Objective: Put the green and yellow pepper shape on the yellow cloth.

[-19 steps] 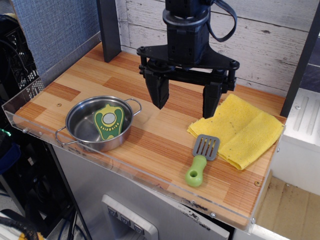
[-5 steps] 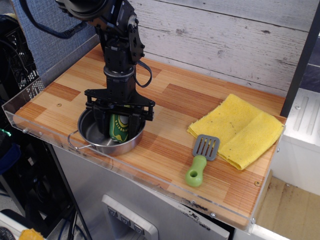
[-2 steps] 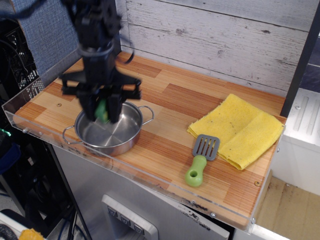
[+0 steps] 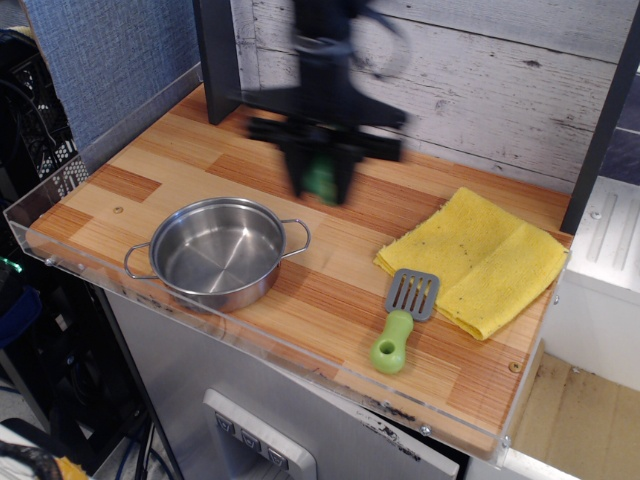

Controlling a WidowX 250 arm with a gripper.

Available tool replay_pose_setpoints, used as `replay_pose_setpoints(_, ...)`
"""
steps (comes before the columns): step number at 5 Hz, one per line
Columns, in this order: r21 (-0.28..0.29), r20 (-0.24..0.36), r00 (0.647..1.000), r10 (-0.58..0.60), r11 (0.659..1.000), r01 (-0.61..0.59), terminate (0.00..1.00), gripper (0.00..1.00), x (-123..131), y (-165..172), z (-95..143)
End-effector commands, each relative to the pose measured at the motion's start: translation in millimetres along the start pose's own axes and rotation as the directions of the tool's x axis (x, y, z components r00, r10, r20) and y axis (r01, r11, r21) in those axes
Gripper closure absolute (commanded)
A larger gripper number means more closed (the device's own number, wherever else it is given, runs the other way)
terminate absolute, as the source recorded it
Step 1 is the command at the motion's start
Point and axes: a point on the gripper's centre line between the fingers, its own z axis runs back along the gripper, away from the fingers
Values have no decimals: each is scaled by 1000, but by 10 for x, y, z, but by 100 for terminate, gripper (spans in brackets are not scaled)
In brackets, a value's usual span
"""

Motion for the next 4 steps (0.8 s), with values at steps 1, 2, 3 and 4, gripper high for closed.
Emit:
replay_pose_setpoints(1, -6, 2, 993, -115, 993, 115, 0, 100, 252, -545, -84)
replay_pose_setpoints(2, 9, -31, 994, -109, 994, 109, 0, 100, 281, -578, -239)
replay_pose_setpoints(3, 13, -45, 993, -108, 994, 108, 0, 100, 302, -594, -341)
replay_pose_setpoints(4, 13, -61, 992, -109, 994, 110, 0, 100, 301, -624, -434)
